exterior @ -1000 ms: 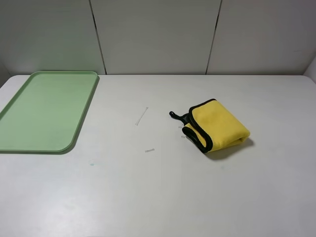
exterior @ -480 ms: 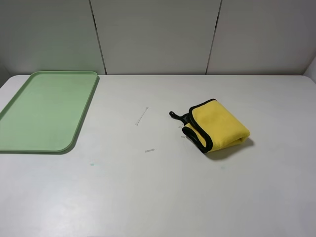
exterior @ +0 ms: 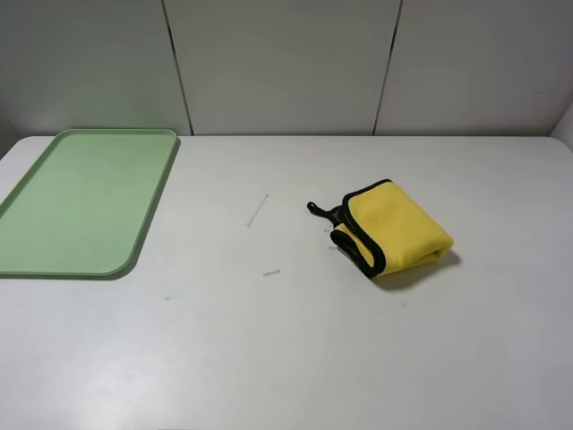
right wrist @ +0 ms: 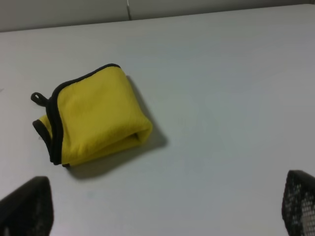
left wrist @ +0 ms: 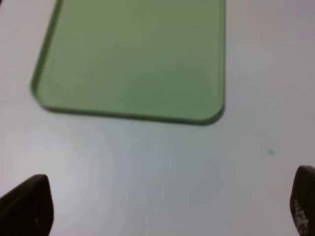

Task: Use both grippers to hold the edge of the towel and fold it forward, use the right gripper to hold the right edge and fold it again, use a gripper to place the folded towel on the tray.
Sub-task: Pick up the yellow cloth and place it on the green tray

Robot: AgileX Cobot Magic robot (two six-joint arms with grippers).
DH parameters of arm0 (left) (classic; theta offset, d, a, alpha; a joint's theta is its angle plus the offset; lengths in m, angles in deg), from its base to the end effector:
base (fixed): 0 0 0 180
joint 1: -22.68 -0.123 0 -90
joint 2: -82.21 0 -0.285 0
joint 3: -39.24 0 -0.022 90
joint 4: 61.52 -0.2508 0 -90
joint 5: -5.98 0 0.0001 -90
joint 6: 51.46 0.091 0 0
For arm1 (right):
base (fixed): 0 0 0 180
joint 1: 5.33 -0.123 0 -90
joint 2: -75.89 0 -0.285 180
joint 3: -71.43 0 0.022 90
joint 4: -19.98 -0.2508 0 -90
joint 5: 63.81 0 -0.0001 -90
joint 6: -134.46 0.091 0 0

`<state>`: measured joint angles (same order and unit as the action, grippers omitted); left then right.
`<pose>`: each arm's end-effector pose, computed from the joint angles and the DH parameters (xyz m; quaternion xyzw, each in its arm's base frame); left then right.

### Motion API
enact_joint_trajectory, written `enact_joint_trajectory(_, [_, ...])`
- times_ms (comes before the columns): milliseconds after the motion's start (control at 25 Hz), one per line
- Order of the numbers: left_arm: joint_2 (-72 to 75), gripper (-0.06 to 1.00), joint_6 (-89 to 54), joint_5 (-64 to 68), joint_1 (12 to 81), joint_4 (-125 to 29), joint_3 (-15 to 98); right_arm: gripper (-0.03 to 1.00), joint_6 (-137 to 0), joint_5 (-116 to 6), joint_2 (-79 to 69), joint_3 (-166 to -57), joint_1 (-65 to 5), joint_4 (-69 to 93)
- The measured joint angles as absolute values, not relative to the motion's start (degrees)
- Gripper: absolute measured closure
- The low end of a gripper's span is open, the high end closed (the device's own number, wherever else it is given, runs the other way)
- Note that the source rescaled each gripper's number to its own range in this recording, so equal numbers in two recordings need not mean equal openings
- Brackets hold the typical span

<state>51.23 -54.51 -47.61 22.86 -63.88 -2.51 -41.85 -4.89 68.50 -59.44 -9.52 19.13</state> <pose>0.0619 0.0028 0.3112 -0.0189 0.8919 0.0076 0.4518 -0.0035 0.0009 0.2772 -0.0038 0.8454 0.0441 0.5323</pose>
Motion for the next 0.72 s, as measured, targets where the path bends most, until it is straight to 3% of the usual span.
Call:
enact_joint_trajectory(440, [13.7,-0.01,-31.4,-35.1,24.0,-38.3,6.6,-0.03,-41.8,-4.9,68.5,-59.4,-9.5,19.1])
enact_joint_trajectory(720, [-5.0,-0.01,-30.1,-24.7,37.0,-35.8,12.9,-0.03,-41.8,-4.9,68.5,-59.4,-9.5,19.1])
